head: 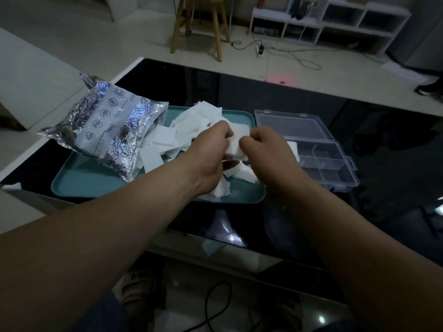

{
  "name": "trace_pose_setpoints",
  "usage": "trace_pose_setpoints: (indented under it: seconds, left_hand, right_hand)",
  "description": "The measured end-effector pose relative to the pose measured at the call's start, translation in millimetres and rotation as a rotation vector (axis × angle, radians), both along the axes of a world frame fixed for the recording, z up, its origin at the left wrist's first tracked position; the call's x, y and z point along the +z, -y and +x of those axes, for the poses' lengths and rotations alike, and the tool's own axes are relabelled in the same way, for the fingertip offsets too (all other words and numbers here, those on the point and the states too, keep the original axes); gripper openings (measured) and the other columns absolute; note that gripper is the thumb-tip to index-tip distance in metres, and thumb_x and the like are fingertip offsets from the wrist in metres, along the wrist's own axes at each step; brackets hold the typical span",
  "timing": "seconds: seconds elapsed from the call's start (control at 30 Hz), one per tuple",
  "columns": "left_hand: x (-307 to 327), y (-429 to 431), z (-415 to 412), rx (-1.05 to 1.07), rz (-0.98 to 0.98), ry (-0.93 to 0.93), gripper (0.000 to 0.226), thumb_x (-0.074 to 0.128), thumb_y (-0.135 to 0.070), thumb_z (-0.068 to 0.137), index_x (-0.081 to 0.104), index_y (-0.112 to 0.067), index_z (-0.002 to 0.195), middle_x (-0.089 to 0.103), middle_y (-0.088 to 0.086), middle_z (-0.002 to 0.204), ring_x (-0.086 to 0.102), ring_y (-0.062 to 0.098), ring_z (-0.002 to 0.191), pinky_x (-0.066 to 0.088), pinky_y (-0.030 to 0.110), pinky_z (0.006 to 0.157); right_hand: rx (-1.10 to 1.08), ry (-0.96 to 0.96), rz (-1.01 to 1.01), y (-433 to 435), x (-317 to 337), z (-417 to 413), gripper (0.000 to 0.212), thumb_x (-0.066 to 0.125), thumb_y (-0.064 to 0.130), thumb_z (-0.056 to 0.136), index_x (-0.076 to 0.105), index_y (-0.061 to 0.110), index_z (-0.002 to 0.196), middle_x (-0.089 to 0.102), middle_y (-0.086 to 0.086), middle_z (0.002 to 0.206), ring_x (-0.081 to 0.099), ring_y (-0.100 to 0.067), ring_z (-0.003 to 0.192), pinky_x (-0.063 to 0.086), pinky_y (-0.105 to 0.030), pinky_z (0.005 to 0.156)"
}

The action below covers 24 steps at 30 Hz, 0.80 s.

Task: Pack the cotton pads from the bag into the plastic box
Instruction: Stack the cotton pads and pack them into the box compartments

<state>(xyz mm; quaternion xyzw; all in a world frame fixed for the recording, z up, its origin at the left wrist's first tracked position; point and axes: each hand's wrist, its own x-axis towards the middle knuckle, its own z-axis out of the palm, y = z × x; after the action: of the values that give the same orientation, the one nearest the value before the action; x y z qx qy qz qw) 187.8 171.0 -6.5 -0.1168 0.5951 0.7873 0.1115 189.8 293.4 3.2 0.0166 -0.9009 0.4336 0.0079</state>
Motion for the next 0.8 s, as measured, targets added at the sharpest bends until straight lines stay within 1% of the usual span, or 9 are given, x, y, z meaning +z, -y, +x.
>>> trace_pose_setpoints:
  seconds: [0.13, 0.2, 0.27, 0.3, 0.37, 0.43, 0.57, 0.7, 0.8]
  left_hand:
    - [4, -11, 7, -0.036, -0.177, -0.046, 0.025, 0.038, -0.016, 0.095, 0.052, -0.017, 0.075, 0.056, -0.009, 0.05, 0.052, 0.011, 0.051, 0.04, 0.031, 0.062]
    - [5, -18, 9, -0.033, -0.216, -0.063, 0.024, 0.035, -0.015, 0.094, 0.049, -0.017, 0.074, 0.053, -0.006, 0.055, 0.047, 0.013, 0.055, 0.038, 0.032, 0.064]
    - [5, -23, 8, -0.009, -0.239, -0.061, 0.022, 0.035, -0.015, 0.092, 0.053, -0.015, 0.08, 0.053, 0.002, 0.069, 0.047, 0.018, 0.065, 0.038, 0.035, 0.068]
    - [5, -25, 6, 0.01, -0.255, -0.055, 0.02, 0.035, -0.014, 0.091, 0.052, -0.015, 0.079, 0.051, 0.005, 0.073, 0.046, 0.02, 0.067, 0.038, 0.036, 0.068]
    - [6, -31, 4, 0.033, -0.291, -0.04, 0.016, 0.036, -0.013, 0.091, 0.047, -0.015, 0.08, 0.05, 0.007, 0.079, 0.046, 0.022, 0.072, 0.038, 0.034, 0.066]
    - [9, -38, 2, 0.025, -0.322, -0.054, 0.011, 0.039, -0.013, 0.093, 0.05, -0.014, 0.094, 0.054, 0.009, 0.09, 0.052, 0.022, 0.077, 0.041, 0.031, 0.065]
    - [7, -53, -6, -0.04, -0.413, -0.145, 0.027, 0.052, -0.025, 0.093, 0.054, -0.012, 0.117, 0.063, 0.007, 0.106, 0.059, 0.02, 0.088, 0.05, 0.039, 0.076]
    - [3, -66, -16, -0.093, -0.604, -0.284, 0.038, 0.051, -0.023, 0.099, 0.049, -0.019, 0.136, 0.06, 0.001, 0.115, 0.057, 0.012, 0.087, 0.044, 0.03, 0.07]
    - [-3, -74, -22, -0.19, -0.887, -0.495, 0.038, 0.05, -0.023, 0.102, 0.052, -0.018, 0.139, 0.058, 0.002, 0.132, 0.056, 0.019, 0.115, 0.048, 0.037, 0.097]
  right_hand:
    - [0.065, 0.072, -0.062, -2, 1, 1, 0.022, 0.043, 0.019, 0.097, 0.061, 0.007, 0.091, 0.067, -0.016, 0.09, 0.067, -0.033, 0.087, 0.054, -0.051, 0.077]
    - [0.102, 0.07, -0.073, -3, 0, 4, 0.027, 0.04, 0.016, 0.102, 0.055, 0.023, 0.081, 0.063, 0.002, 0.084, 0.063, -0.002, 0.076, 0.051, -0.025, 0.066]
    - [0.118, 0.081, -0.085, -4, 1, 8, 0.033, 0.037, 0.013, 0.103, 0.049, 0.03, 0.077, 0.057, 0.012, 0.081, 0.056, 0.008, 0.067, 0.039, -0.01, 0.055]
    - [0.117, 0.086, -0.079, -5, 2, 7, 0.033, 0.037, 0.013, 0.103, 0.049, 0.029, 0.076, 0.057, 0.01, 0.081, 0.057, 0.004, 0.071, 0.042, -0.013, 0.06]
    - [0.082, 0.086, -0.092, -11, 3, 2, 0.026, 0.04, 0.016, 0.1, 0.054, 0.015, 0.078, 0.063, -0.008, 0.086, 0.063, -0.02, 0.084, 0.051, -0.039, 0.074]
    - [0.019, 0.092, -0.131, -20, 3, -3, 0.025, 0.047, 0.022, 0.09, 0.062, 0.002, 0.086, 0.068, -0.024, 0.094, 0.065, -0.036, 0.084, 0.054, -0.053, 0.073]
    - [-0.033, 0.164, -0.271, -46, 5, -13, 0.013, 0.062, 0.022, 0.095, 0.071, 0.012, 0.094, 0.075, -0.013, 0.092, 0.071, -0.027, 0.086, 0.058, -0.05, 0.076]
    - [-0.17, 0.086, -0.313, -92, 2, -30, 0.017, 0.07, 0.02, 0.096, 0.059, 0.017, 0.109, 0.068, -0.009, 0.107, 0.067, -0.021, 0.086, 0.052, -0.035, 0.067]
    - [-0.285, -0.025, -0.154, -123, -2, -39, 0.02, 0.072, 0.022, 0.092, 0.06, 0.018, 0.107, 0.066, -0.003, 0.101, 0.065, -0.019, 0.082, 0.053, -0.036, 0.065]
